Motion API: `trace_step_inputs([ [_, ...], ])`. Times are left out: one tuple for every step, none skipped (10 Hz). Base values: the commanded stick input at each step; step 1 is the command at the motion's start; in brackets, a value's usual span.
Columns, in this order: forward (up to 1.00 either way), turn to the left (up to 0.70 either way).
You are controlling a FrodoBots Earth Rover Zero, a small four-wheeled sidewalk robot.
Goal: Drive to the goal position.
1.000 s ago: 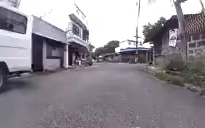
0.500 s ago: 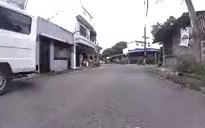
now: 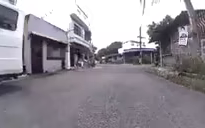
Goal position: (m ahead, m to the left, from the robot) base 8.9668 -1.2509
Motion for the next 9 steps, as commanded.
trace_step_inputs([
  [0.70,0.00],
  [0.70,0.14],
  [0.70,0.16],
  [0.70,0.16],
  [0.70,0.16],
  [0.70,0.16],
  [0.70,0.16],
  [0.70,0.16],
  [0.70,0.16],
])
